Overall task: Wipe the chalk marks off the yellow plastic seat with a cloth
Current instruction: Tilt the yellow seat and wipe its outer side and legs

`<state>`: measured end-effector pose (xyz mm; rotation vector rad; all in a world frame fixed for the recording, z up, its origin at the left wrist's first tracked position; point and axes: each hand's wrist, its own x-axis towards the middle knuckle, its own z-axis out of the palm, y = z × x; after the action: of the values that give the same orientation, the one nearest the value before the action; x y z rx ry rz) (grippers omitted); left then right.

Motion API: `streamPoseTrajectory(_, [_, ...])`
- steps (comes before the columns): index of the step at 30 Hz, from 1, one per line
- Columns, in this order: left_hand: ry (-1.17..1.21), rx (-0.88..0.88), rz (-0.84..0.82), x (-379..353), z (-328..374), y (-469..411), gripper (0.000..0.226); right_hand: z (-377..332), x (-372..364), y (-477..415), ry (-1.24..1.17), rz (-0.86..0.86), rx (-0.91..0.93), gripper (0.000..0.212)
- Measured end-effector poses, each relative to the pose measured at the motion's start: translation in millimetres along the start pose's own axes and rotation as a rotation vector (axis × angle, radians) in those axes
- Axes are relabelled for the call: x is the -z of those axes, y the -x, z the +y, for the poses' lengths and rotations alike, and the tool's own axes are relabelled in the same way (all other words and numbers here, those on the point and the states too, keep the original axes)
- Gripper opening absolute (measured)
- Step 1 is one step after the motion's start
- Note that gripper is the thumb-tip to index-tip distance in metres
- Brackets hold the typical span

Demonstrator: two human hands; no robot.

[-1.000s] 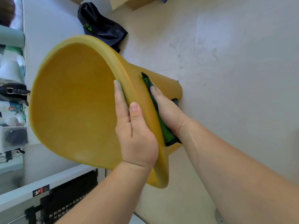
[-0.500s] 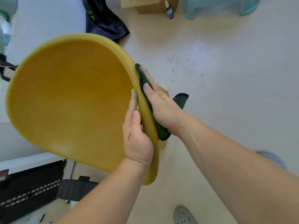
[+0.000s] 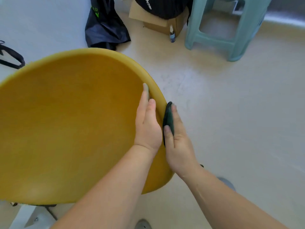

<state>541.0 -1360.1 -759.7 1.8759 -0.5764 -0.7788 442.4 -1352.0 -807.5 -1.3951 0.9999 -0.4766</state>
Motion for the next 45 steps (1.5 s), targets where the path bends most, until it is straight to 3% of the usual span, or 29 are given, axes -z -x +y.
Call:
streamPoseTrajectory(4, [-0.170, 0.035, -0.131, 40.4, 18.6, -10.7, 0.049, -37.2, 5.2, -44.8, 0.349, 0.035, 0.013, 0.058])
streamPoseTrajectory(12, [-0.485, 0.053, 0.092, 142.3, -1.6, -66.3, 0.063, -74.0, -10.7, -128.6, 0.796, 0.218, 0.078, 0.057])
streamPoseTrajectory(18, [-0.719, 0.045, 0.034, 204.9, -3.4, -119.3, 0.075, -111.1, -47.7, -183.6, 0.976, 0.383, 0.018, 0.055])
streamPoseTrajectory(25, [-1.042, -0.087, 0.124, 264.0, 32.1, -214.5, 0.081, -153.2, -103.2, -248.3, 1.044, 0.379, -0.087, 0.049])
streamPoseTrajectory(29, [-1.200, -0.013, 0.126, 282.7, 29.1, -261.5, 0.090, -164.9, -126.5, -278.6, 1.113, 0.295, -0.011, 0.045])
streamPoseTrajectory(32, [-1.174, 0.085, 0.094, 293.5, 13.1, -272.1, 0.095, -176.9, -150.1, -296.8, 1.130, 0.209, 0.062, 0.044])
streamPoseTrajectory(40, [-1.152, -0.004, 0.133, 334.7, -8.4, -261.6, 0.088, -188.4, -232.4, -324.1, 1.109, 0.064, 0.262, 0.042])
streamPoseTrajectory(45, [-1.192, 0.230, 0.277, 407.7, -40.9, -229.6, 0.092, -198.6, -317.0, -319.0, 1.105, -0.123, 0.380, 0.044])
